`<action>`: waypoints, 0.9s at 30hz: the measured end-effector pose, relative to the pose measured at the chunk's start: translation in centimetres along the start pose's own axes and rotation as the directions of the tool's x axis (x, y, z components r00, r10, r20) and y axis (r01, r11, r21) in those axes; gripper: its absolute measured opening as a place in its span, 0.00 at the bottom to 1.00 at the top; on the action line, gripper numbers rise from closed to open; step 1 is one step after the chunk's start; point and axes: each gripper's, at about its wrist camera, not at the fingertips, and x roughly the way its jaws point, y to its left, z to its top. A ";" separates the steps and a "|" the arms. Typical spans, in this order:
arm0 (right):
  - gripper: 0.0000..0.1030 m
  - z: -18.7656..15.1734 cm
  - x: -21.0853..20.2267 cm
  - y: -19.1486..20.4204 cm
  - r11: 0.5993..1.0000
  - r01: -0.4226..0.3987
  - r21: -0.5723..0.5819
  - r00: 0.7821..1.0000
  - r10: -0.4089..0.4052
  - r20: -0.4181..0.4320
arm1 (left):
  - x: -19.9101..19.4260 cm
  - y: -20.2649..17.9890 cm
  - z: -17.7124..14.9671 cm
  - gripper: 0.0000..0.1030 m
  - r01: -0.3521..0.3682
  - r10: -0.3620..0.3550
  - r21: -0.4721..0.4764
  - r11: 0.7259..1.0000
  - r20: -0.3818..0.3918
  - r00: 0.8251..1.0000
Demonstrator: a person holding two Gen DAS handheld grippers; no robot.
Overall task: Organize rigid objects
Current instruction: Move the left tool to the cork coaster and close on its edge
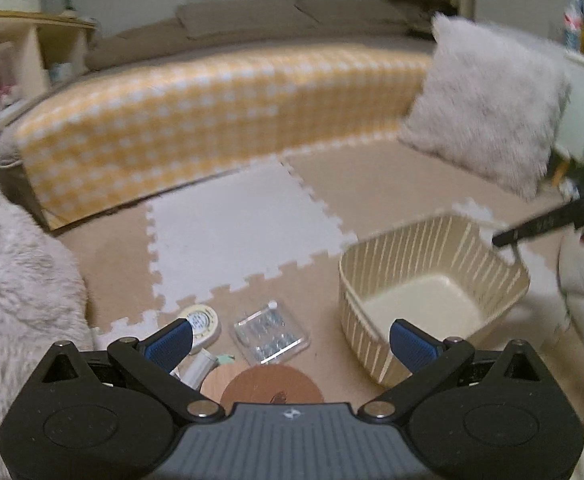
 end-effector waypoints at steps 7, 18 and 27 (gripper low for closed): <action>0.05 0.0 -0.1 0.2 1.000 0.018 -0.002 1.000 -0.018 0.005 | 3.2 -0.3 -1.5 1.00 0.088 -0.067 0.165 0.982 -0.129 0.989; 0.05 -0.2 -0.1 0.5 0.999 0.040 -0.004 0.999 -0.040 0.019 | 7.4 -1.0 -4.4 1.00 0.159 -0.063 0.294 0.942 -0.310 0.949; 0.05 -0.1 -0.1 0.8 0.998 0.055 -0.005 0.998 -0.055 0.007 | 9.7 -0.6 -5.0 1.00 0.075 0.025 0.284 0.956 -0.334 0.942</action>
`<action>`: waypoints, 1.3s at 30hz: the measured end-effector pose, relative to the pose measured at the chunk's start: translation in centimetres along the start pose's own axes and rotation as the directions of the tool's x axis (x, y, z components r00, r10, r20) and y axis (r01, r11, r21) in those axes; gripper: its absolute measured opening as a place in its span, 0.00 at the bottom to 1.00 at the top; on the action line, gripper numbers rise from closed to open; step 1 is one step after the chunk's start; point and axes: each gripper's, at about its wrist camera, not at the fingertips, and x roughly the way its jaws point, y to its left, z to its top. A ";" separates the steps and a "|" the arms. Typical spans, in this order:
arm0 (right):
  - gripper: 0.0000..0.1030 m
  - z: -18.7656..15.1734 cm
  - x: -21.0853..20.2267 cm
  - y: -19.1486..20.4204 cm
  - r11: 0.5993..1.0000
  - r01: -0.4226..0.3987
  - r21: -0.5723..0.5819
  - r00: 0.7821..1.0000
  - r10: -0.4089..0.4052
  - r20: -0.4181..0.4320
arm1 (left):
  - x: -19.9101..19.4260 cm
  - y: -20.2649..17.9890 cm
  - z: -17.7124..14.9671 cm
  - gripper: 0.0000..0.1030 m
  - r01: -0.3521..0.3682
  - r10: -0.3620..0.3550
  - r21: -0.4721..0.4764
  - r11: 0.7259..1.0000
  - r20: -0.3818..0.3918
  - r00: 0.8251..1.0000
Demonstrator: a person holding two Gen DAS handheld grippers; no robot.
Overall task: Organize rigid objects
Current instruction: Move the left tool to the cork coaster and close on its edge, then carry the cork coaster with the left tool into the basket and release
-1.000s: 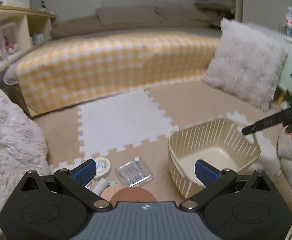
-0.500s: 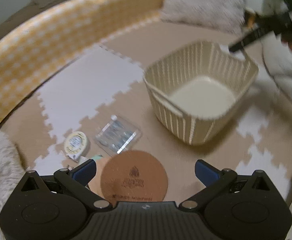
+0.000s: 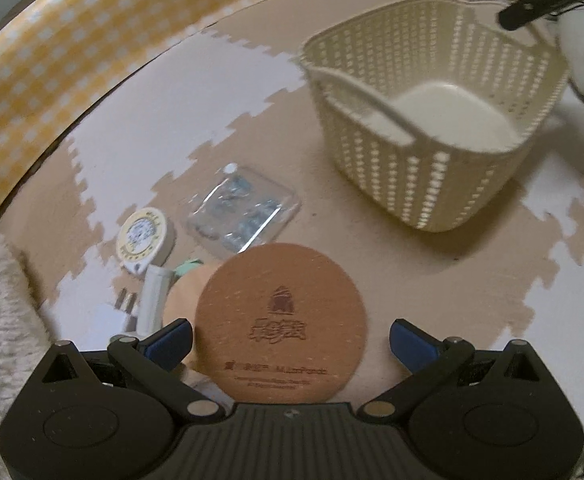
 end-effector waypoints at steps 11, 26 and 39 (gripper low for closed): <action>0.05 -0.1 0.3 0.2 1.000 0.012 0.007 1.000 -0.012 -0.016 | 1.6 -0.3 0.2 1.00 -0.053 0.052 -0.033 0.998 -0.020 0.998; 0.05 -0.1 0.3 0.1 1.000 0.009 0.019 1.000 -0.008 -0.018 | 2.0 0.3 1.1 0.96 -0.068 0.060 -0.104 0.992 -0.086 0.995; 0.05 0.0 0.3 -0.1 0.999 -0.003 0.037 1.000 0.004 -0.018 | -3.3 0.7 3.1 0.96 0.014 0.001 -0.237 0.971 0.064 0.998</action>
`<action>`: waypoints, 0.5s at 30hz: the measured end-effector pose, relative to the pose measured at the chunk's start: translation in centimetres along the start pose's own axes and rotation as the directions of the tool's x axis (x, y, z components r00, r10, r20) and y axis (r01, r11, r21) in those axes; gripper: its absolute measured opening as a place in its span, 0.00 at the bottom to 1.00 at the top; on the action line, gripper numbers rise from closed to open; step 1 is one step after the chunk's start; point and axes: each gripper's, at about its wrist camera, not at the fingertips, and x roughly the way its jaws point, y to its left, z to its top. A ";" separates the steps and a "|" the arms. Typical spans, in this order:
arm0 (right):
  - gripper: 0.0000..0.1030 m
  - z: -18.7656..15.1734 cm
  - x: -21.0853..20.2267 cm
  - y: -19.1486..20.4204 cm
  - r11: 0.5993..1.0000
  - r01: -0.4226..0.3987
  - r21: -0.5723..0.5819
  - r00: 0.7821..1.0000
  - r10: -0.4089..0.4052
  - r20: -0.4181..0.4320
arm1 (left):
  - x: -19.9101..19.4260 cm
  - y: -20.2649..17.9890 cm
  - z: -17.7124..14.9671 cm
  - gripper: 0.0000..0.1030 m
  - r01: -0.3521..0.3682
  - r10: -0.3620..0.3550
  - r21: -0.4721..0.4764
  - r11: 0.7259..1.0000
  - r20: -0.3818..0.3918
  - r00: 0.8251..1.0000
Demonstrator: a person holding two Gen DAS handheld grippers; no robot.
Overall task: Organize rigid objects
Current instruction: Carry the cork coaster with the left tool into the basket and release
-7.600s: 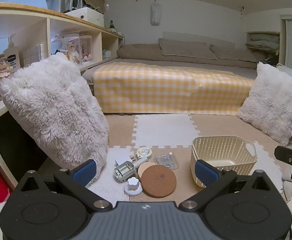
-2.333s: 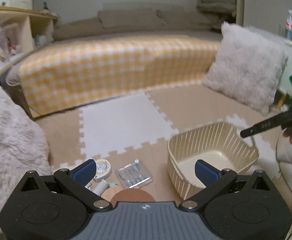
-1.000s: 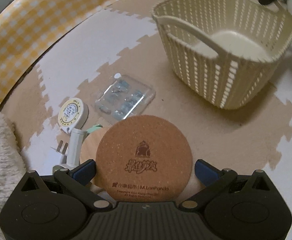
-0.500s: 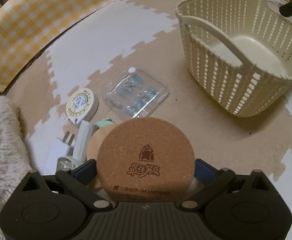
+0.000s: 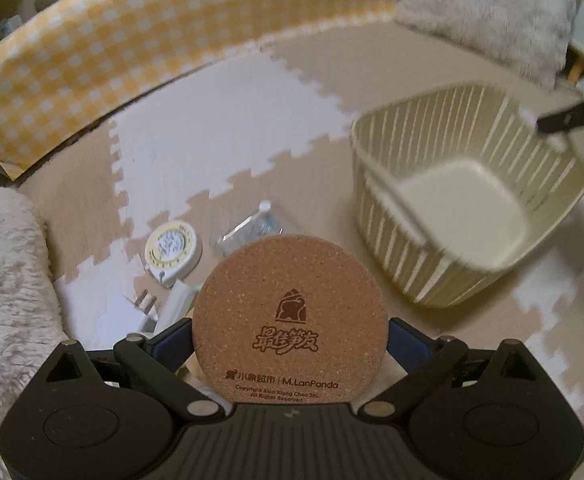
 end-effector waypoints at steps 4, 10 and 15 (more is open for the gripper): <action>0.05 0.0 0.0 0.0 1.000 0.000 0.000 1.000 0.000 0.000 | -2.5 -0.1 0.5 0.96 0.040 -0.036 -0.048 0.998 0.073 0.997; 0.05 0.0 0.0 0.0 1.000 0.001 0.006 1.000 -0.001 -0.005 | -5.3 -1.3 2.1 0.96 0.099 -0.078 -0.099 0.990 0.193 0.978; 0.05 0.1 0.0 -0.1 1.000 0.000 0.011 1.000 0.000 -0.008 | -5.7 -3.0 4.1 0.96 0.187 -0.146 -0.137 0.973 0.263 0.954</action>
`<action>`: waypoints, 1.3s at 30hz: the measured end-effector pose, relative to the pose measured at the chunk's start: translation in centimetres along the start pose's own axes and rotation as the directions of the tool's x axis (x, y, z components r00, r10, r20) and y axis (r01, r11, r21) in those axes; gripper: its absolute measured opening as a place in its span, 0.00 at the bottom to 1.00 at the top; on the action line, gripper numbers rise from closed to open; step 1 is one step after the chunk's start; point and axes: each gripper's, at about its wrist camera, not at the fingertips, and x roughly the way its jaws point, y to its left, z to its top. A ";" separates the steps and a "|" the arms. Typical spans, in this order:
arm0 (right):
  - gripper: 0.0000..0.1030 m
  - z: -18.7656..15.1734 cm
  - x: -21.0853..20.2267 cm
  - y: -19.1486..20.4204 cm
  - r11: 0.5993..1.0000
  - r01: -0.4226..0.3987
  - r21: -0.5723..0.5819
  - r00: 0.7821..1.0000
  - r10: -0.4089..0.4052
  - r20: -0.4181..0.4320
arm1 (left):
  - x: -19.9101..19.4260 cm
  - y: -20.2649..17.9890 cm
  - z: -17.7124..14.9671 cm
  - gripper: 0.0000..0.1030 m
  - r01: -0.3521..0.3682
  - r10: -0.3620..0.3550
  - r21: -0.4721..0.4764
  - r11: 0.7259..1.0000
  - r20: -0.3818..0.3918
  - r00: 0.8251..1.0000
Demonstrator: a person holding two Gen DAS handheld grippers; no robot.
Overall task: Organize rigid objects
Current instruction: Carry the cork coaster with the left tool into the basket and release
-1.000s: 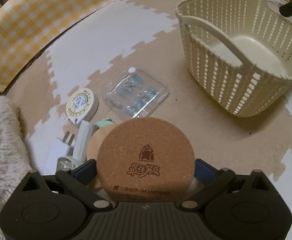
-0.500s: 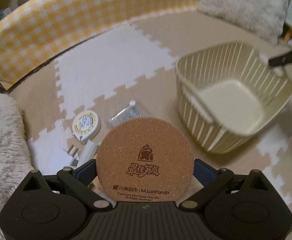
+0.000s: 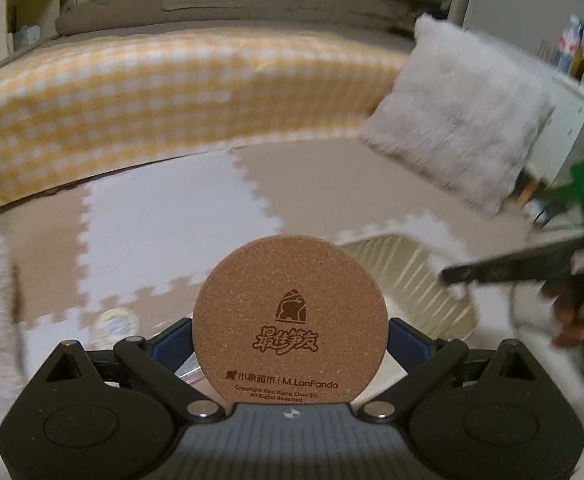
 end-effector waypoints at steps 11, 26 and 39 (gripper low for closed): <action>0.05 0.0 0.0 -0.1 1.000 -0.003 0.015 1.000 0.003 -0.005 | 5.5 -5.4 0.7 0.96 0.074 -0.070 0.101 0.992 -0.038 0.997; 0.05 0.0 -0.1 -0.3 0.998 -0.022 0.065 1.000 0.023 -0.018 | 10.9 -6.3 -0.5 0.96 0.139 -0.137 0.004 0.990 -0.109 0.984; 0.05 0.0 -0.1 -0.4 0.997 -0.024 0.069 0.999 0.026 -0.021 | 12.4 -6.2 -1.3 1.00 0.192 -0.200 -0.063 0.979 -0.163 0.966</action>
